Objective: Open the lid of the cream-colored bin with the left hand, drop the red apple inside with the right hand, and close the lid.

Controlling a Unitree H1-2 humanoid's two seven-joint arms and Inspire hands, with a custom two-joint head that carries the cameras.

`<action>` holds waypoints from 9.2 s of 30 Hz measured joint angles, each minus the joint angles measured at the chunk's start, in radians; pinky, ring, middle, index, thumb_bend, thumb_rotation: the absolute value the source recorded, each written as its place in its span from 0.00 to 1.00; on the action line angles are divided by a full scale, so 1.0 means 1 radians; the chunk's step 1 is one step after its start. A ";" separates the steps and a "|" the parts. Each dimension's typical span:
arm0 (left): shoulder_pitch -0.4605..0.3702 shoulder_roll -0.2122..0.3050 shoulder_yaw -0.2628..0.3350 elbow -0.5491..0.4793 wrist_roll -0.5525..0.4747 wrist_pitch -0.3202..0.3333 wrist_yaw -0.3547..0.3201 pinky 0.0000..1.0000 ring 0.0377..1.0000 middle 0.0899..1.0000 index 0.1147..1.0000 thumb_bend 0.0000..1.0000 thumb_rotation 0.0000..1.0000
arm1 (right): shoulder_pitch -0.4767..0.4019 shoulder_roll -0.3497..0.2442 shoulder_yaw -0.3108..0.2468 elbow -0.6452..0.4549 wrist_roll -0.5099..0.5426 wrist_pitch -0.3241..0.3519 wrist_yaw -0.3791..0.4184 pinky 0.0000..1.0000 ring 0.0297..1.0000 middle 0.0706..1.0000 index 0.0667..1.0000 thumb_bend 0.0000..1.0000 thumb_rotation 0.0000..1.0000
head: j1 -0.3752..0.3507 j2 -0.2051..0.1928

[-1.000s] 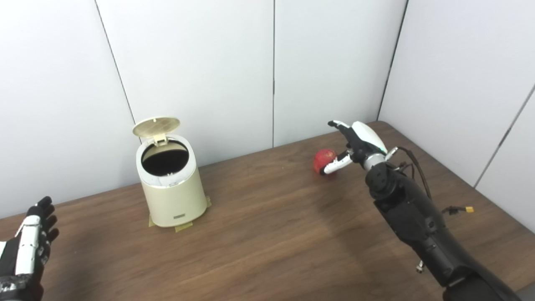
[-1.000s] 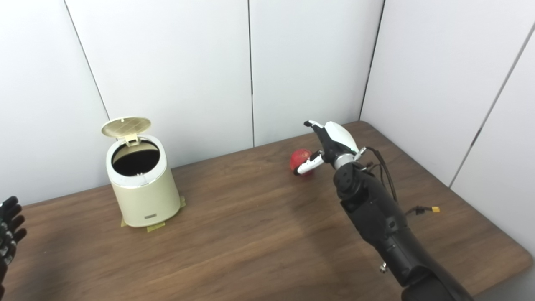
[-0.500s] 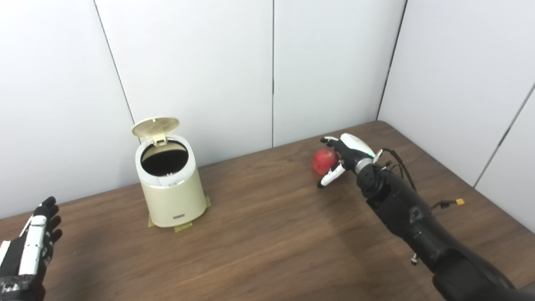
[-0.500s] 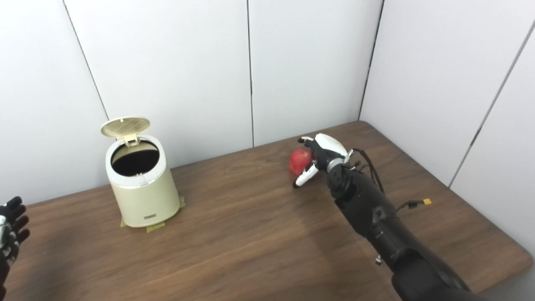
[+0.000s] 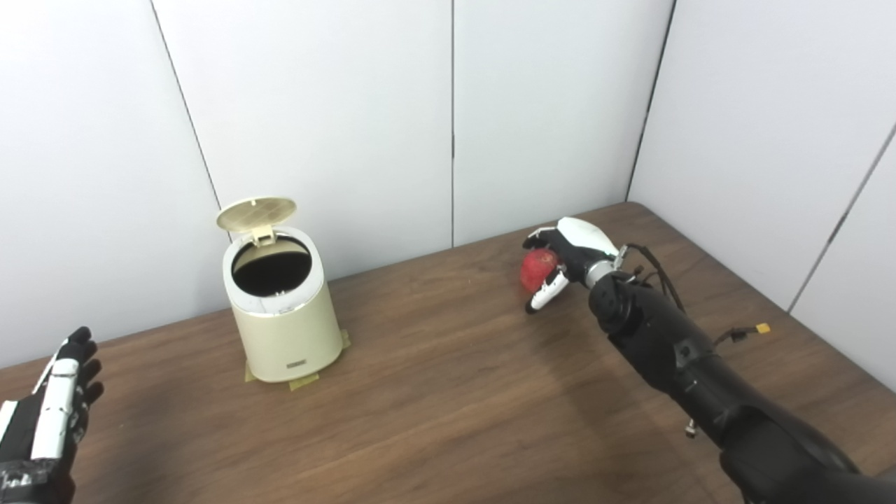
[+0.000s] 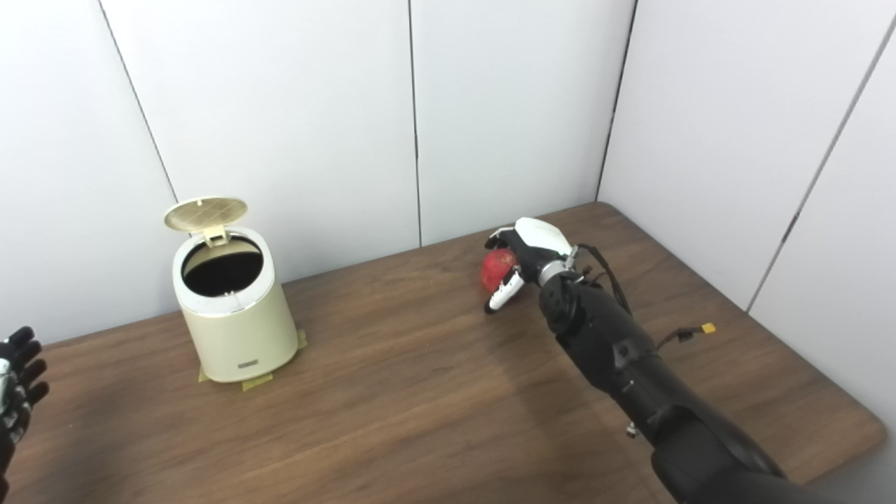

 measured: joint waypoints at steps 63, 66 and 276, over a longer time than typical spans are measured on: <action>0.061 -0.090 -0.093 0.027 0.087 -0.078 0.017 1.00 1.00 1.00 1.00 0.44 1.00 | -0.125 0.355 0.088 -0.412 -0.128 -0.287 0.030 0.33 0.38 0.47 0.48 0.50 0.00 | 0.520 -0.011; 0.061 -0.092 -0.094 0.027 0.089 -0.078 0.017 1.00 1.00 1.00 1.00 0.44 1.00 | -0.144 0.372 0.089 -0.373 -0.130 -0.300 0.020 0.34 0.37 0.47 0.48 0.50 0.00 | 0.523 -0.014; -0.771 0.107 -0.586 0.534 0.584 -0.253 -0.261 0.81 0.85 0.85 0.83 0.43 1.00 | 0.422 0.481 -0.138 -0.603 0.306 0.003 -0.010 0.96 0.95 0.93 1.00 0.58 1.00 | 0.522 -0.006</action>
